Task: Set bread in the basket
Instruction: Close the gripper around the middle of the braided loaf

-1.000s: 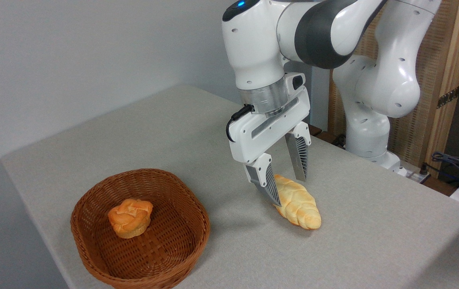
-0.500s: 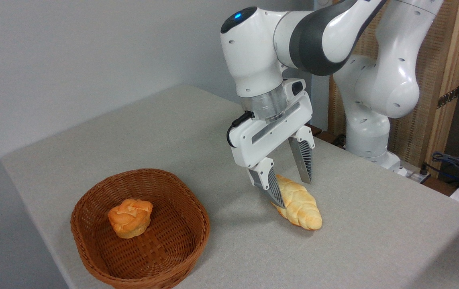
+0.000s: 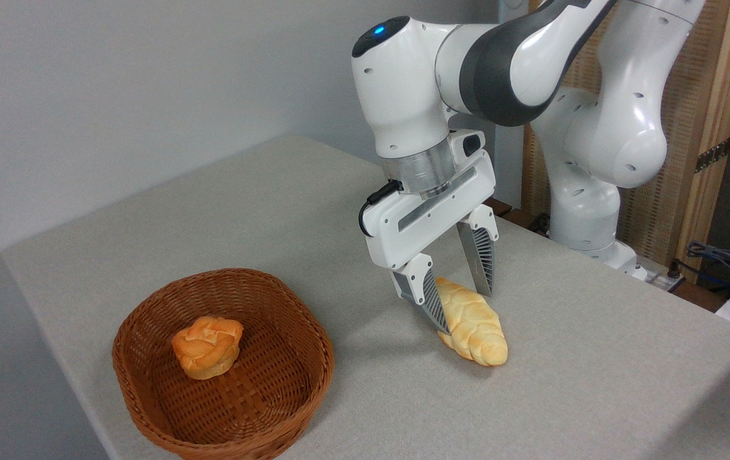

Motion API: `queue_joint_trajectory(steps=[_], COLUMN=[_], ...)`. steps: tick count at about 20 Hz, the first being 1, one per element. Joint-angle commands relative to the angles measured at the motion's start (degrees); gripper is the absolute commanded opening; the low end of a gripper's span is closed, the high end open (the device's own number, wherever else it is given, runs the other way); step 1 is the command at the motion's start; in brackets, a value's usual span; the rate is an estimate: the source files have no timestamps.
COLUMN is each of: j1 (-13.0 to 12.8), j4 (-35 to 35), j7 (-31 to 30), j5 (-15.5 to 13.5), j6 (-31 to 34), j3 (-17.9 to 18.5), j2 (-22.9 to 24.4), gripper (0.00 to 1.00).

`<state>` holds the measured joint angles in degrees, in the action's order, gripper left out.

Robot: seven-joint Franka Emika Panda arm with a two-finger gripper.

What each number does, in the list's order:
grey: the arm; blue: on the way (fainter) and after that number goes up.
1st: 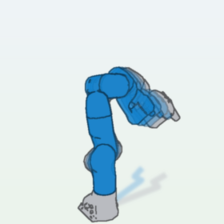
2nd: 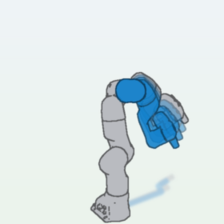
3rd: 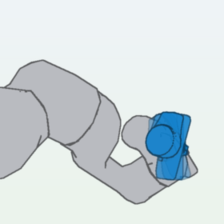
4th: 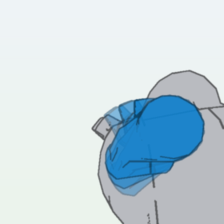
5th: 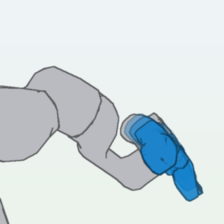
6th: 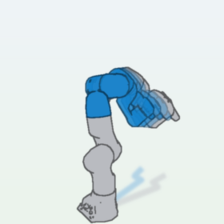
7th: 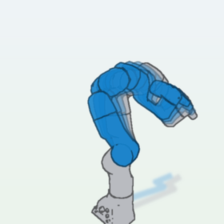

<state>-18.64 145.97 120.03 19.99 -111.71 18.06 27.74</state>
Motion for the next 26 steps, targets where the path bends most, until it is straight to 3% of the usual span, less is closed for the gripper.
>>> queue_joint_trajectory(steps=[1, 3, 6, 9, 14, 26], j1=[-1.0, -1.0, -1.0, -1.1, -1.4, -1.7], j4=[1.2, 1.2, 1.9, 1.9, 1.9, 1.2], j7=[0.3, 0.3, 0.3, 0.4, 0.4, 0.5], j5=[1.3, 1.3, 1.3, 2.0, 2.3, 2.3], j6=[-1.7, -1.8, -1.8, -1.8, -1.8, -0.5], j3=[1.3, 1.3, 1.5, 2.6, 2.6, 2.6], j2=[1.3, 1.2, 1.2, 1.2, 1.2, 1.3], gripper=[0.99, 0.94, 0.68, 0.55, 0.47, 0.43])
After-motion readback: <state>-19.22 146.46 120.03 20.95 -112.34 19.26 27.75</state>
